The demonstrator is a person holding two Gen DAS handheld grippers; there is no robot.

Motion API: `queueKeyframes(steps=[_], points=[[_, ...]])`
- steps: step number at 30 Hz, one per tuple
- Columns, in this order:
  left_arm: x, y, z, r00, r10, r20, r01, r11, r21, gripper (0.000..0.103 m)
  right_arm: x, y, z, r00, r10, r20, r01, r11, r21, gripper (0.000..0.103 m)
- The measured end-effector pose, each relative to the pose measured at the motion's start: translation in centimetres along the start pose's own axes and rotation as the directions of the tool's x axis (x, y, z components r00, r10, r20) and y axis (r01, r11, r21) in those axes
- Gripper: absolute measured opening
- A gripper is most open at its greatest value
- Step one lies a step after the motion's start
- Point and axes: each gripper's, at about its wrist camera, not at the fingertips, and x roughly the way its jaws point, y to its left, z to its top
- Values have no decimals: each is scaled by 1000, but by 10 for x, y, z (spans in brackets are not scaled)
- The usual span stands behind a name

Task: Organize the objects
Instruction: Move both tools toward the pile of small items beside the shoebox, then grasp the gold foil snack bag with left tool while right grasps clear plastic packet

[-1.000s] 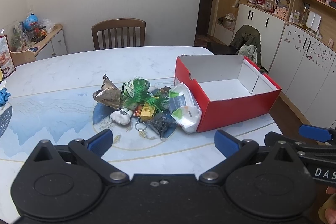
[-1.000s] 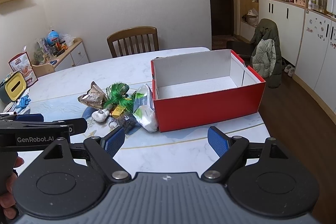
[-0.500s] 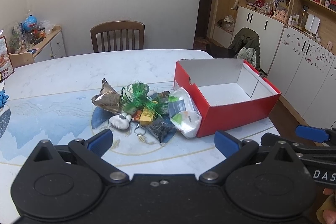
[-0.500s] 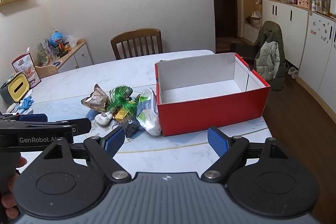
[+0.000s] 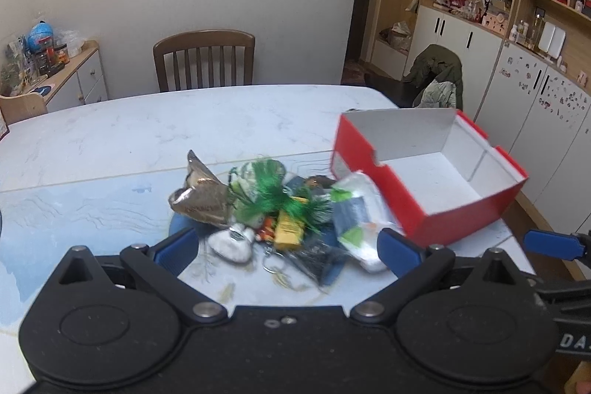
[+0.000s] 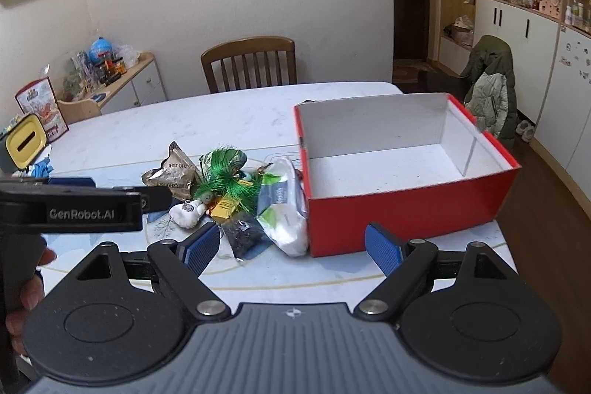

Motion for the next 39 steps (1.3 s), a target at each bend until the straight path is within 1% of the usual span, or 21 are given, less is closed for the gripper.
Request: queueKeyframes(steps=[6,9,12,18,19,23,24,27,32,35,39], points=[[33,26,11,1000,10,-21,-9,1000,11,102,35,21,11,999,1,-33,-2,1000,-16,86],[49,38,16,999,14,-34,-14,1000,15,102,57,29,14,998,-13,-68,12,1000,-7,86],[64,48,22,999,18,-42,-17,1000,26,102,75,38,17,996,-18,-84,17,1000,-18,86],[94,67,30,998,27,-59,-26,999,28,102,107,53,27,997,-36,-71,33,999,-40,80],[99,69,31,998,30,-63,-28,999,30,102,114,55,28,997,-45,-70,42,998,-40,79],[120,78,34,996,38,-85,-34,999,42,102,145,58,32,991,-106,-87,104,994,-32,66],[124,80,34,995,39,-90,-35,998,43,102,151,59,33,988,-126,-87,123,992,-34,64],[138,87,35,994,40,-105,-35,998,43,102,163,64,34,981,-184,-64,181,982,-54,64],[158,94,35,991,34,-130,-28,998,47,102,182,66,38,969,-240,-67,234,969,-85,64],[167,97,34,990,31,-141,-25,999,45,102,188,70,41,960,-276,-44,269,956,-119,64],[177,101,33,988,25,-154,-19,999,42,102,201,69,45,955,-285,-78,274,954,-123,62]])
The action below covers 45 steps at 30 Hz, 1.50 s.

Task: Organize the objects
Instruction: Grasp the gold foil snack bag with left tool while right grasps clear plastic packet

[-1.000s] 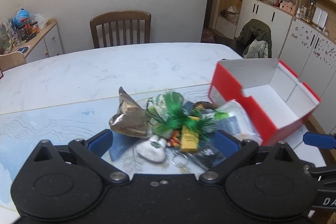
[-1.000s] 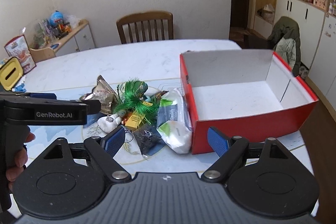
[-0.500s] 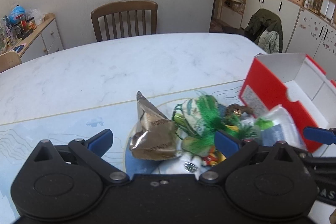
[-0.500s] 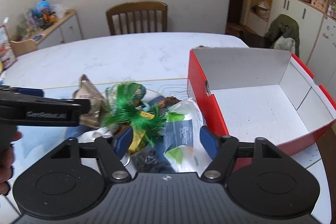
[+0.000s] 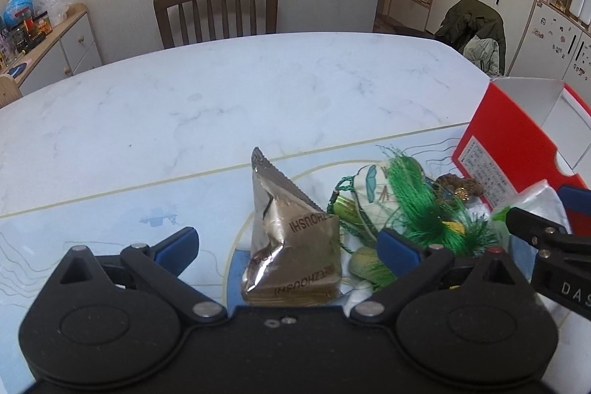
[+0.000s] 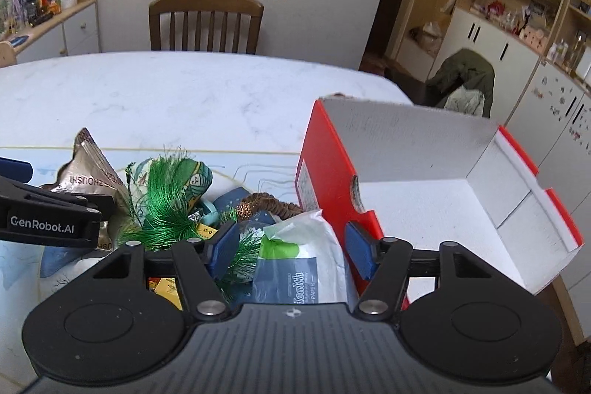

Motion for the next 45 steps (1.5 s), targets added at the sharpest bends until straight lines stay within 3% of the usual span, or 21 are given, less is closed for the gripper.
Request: queueKeyframes(steps=[4,10,21,26,31,32,45], points=[[8,2,0,1000,-7,-14,7,1000,-1,101,6,5,-1,1000,-23,-9,23,1000,-18,60],[19,4,-2,999,-19,-37,19,1000,-7,93,12,12,-5,998,-51,-21,50,998,-42,49],[23,8,-8,998,-51,-47,50,998,-26,57,8,15,-4,999,-50,-10,50,997,-66,32],[19,8,-10,997,-63,-42,62,998,-32,49,3,16,-4,999,-44,-4,44,996,-73,23],[14,10,-9,997,-56,-46,55,998,-34,47,-3,13,-2,999,-33,10,33,997,-64,16],[13,10,-9,997,-54,-48,53,998,-34,47,-4,12,-1,999,-32,12,32,997,-64,4],[-30,4,2,998,-70,3,70,997,-26,47,-40,-9,10,998,0,66,0,1000,-1,4]])
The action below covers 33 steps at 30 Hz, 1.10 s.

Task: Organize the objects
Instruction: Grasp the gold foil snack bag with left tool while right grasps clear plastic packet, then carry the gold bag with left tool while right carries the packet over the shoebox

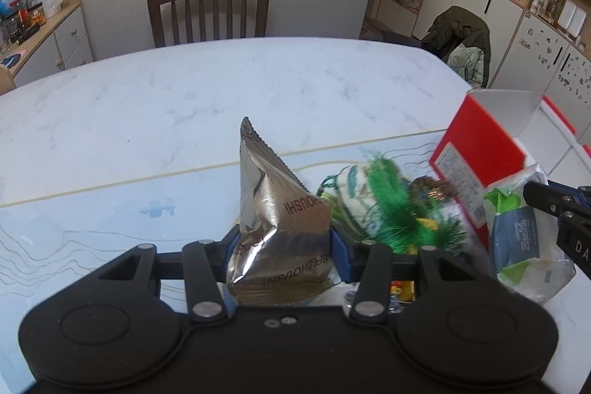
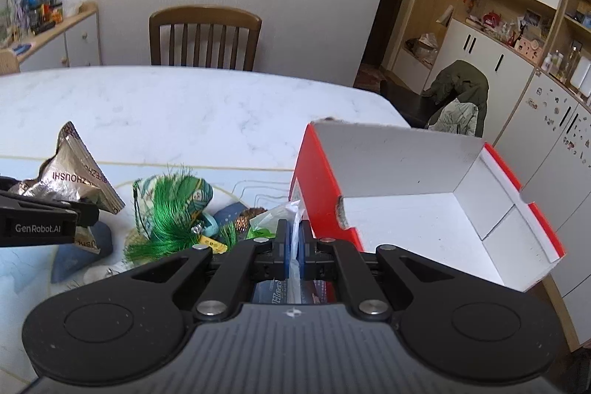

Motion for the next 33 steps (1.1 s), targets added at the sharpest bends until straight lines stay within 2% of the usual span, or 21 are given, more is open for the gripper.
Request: queueKeyframes(steps=[9,16,17,18,19,22,23,26,33], points=[[-37,-24,17,997,-57,45,57,998,11,47,-40,-30,19,997,49,53,-52,997,49,4],[-60,-59,29,992,-93,87,88,994,68,47,-60,-63,33,993,55,101,-63,995,80,4],[-62,-65,31,991,-99,92,92,993,72,45,-62,-68,35,993,50,110,-60,995,83,4],[-63,-70,33,990,-105,97,98,992,75,37,-63,-74,36,992,47,119,-57,995,85,4],[-64,-76,35,988,-113,101,105,991,81,34,-63,-80,37,991,47,125,-58,995,86,4],[-63,-97,40,986,-126,108,115,988,106,29,-60,-98,38,990,44,134,-56,995,85,4],[-61,-104,41,987,-125,103,113,987,114,25,-59,-105,37,990,43,132,-55,995,86,4],[-50,-113,41,991,-113,77,106,990,92,26,-51,-125,35,992,59,110,-71,992,105,4],[-30,-92,27,1000,-4,5,4,998,61,35,-36,-154,29,992,90,85,-98,991,94,4]])
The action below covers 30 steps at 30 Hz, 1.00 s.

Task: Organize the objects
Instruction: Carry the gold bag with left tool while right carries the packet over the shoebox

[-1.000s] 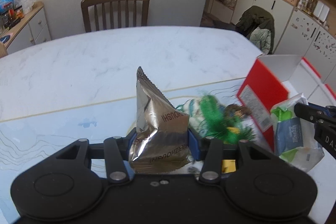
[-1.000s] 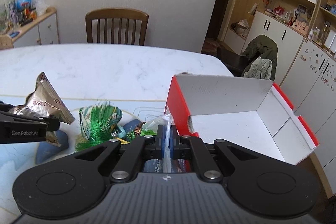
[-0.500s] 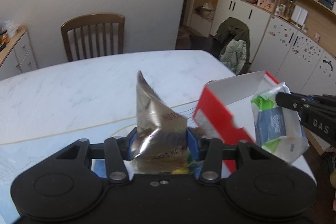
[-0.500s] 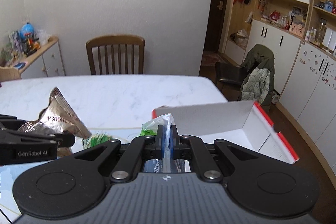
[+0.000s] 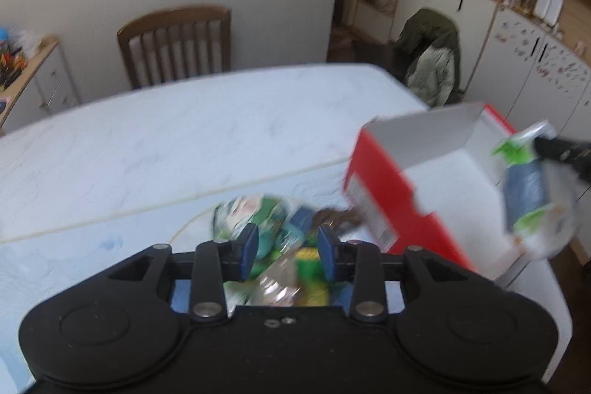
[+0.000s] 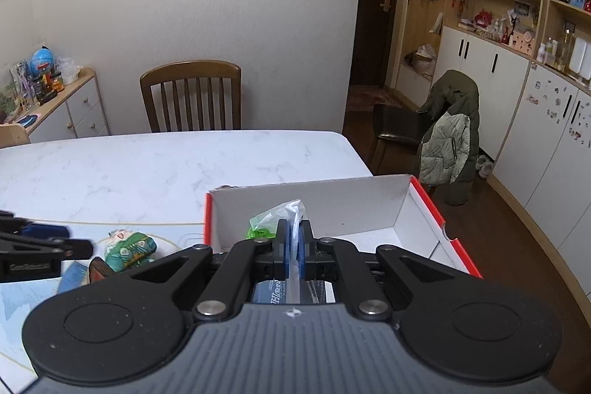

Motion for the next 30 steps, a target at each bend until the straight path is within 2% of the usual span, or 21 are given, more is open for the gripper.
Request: queueKeyframes(steps=[1,2,3,5,9,10,14,16,18,25,30], points=[[3,4,-5,1000,7,-16,-8,1000,-7,36,2,-3,-1,1000,0,-4,0,1000,0,4],[7,6,-9,999,15,-28,-16,1000,-10,41,3,-5,-2,1000,0,-7,0,1000,-1,4],[12,8,-13,999,21,-44,-21,1000,-11,50,4,-7,-3,1000,0,-9,0,1000,-3,4],[21,11,-20,996,41,-79,-43,999,-31,57,7,-10,-3,1000,2,-14,-2,1000,-6,4],[33,9,-33,993,25,-114,-28,999,-32,62,11,-12,-4,1000,3,-20,-3,1000,-9,4],[34,5,-36,993,28,-112,-31,999,-20,62,11,-13,-4,1000,3,-21,-3,1000,-10,4],[43,-1,-39,991,42,-127,-42,999,-1,46,14,-15,-5,1000,5,-27,-5,1000,-13,4],[43,-2,-39,991,46,-125,-47,999,-4,46,16,-17,-5,1000,7,-29,-8,1000,-11,4],[43,-3,-39,992,45,-119,-45,999,-4,36,17,-18,-5,1000,9,-30,-9,1000,-10,4],[39,-3,-35,991,53,-124,-61,996,-62,30,21,-26,-6,999,20,-33,-20,1000,-4,4],[17,-4,-21,994,44,-101,-55,993,-102,30,27,-40,-5,999,29,-36,-29,1000,3,4]])
